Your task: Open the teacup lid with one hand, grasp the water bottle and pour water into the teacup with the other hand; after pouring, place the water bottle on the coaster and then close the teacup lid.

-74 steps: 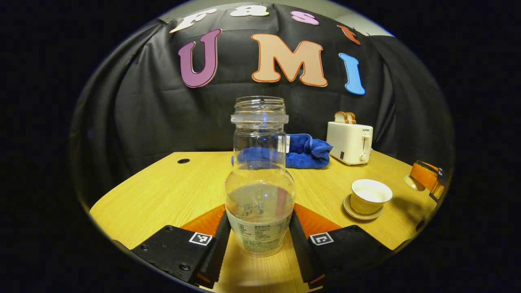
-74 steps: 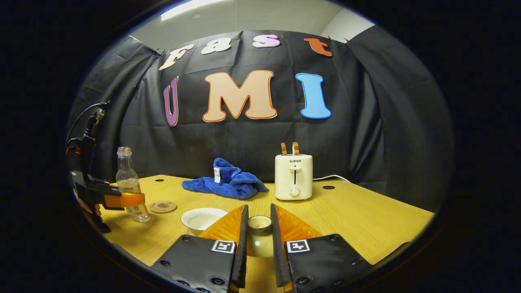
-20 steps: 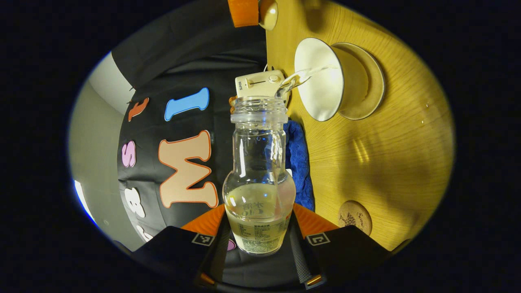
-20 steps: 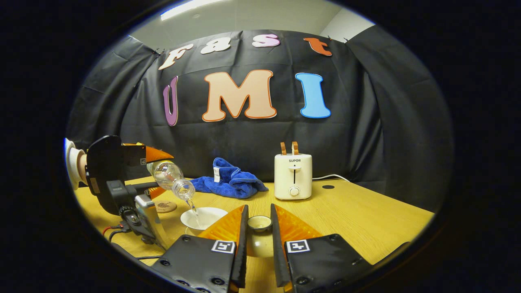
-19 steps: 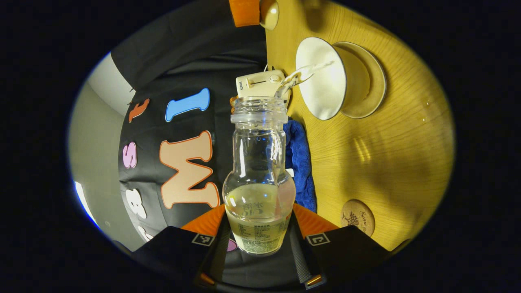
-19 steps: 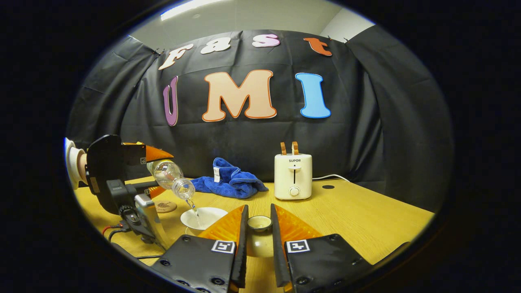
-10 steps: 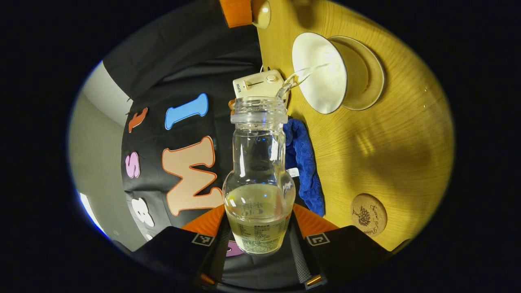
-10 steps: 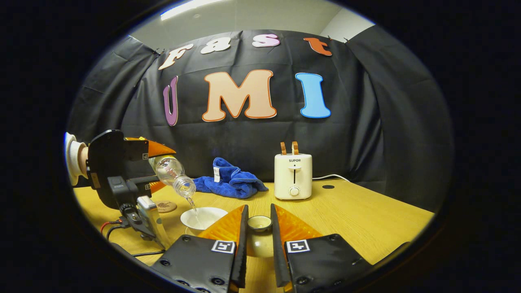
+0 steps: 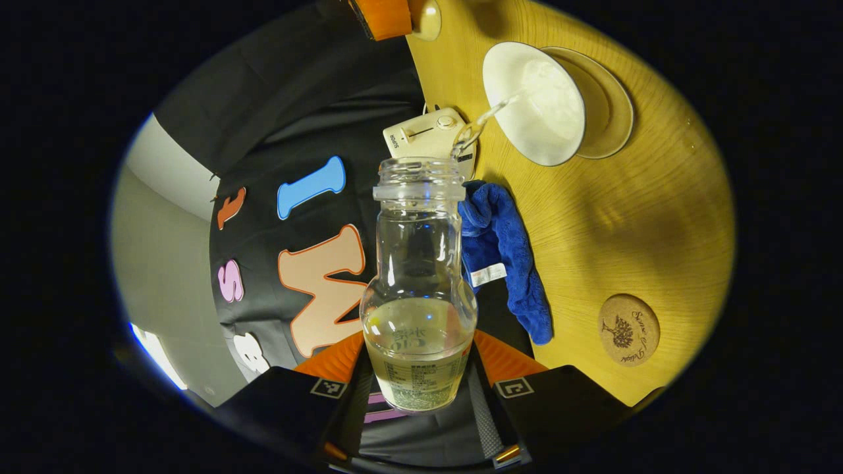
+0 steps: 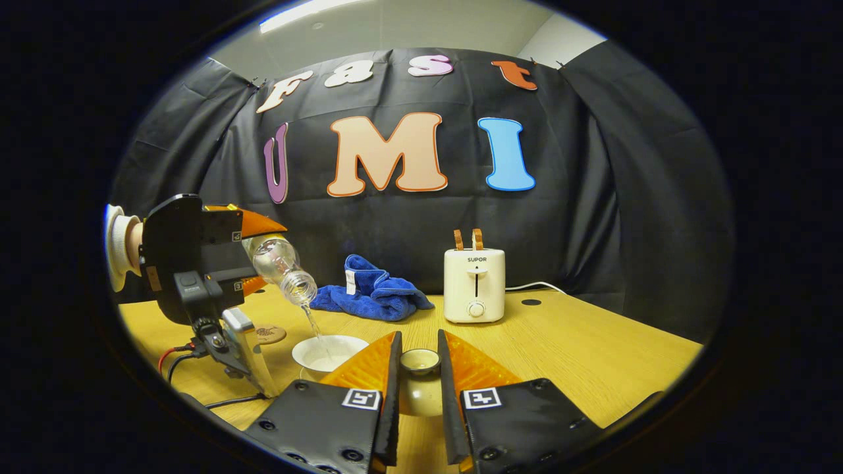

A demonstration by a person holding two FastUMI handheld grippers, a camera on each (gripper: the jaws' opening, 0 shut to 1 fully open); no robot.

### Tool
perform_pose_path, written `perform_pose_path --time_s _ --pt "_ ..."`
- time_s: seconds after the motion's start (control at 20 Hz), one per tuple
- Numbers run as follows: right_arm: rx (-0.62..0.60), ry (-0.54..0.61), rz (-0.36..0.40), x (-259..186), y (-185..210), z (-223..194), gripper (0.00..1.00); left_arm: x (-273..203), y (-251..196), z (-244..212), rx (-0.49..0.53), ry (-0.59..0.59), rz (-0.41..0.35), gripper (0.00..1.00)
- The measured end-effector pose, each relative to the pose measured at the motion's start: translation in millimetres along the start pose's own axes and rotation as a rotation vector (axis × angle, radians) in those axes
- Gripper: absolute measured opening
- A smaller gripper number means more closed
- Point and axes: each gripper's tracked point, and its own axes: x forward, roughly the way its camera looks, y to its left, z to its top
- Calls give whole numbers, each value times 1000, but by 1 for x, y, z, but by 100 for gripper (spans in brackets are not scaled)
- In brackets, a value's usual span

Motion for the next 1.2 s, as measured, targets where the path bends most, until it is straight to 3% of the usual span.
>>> perform_pose_path --time_s 0.25,0.4,0.6,0.8,1.05,1.2 --pt "0 0 0 -1 0 1 31 3 -4 4 -5 -7 2 66" --pt "0 0 0 0 0 0 31 3 -24 1 -105 24 -47 66" --pt "0 0 0 -1 0 0 32 -1 -62 2 -366 78 -168 65" --pt "0 0 0 -1 0 0 31 -10 -73 4 -637 118 -207 65" --pt "-1 -1 -3 0 -1 0 32 -14 -69 -6 -1016 167 -193 65" --pt "-1 -2 -6 0 -1 1 31 -19 -72 -23 -1191 199 -204 65"
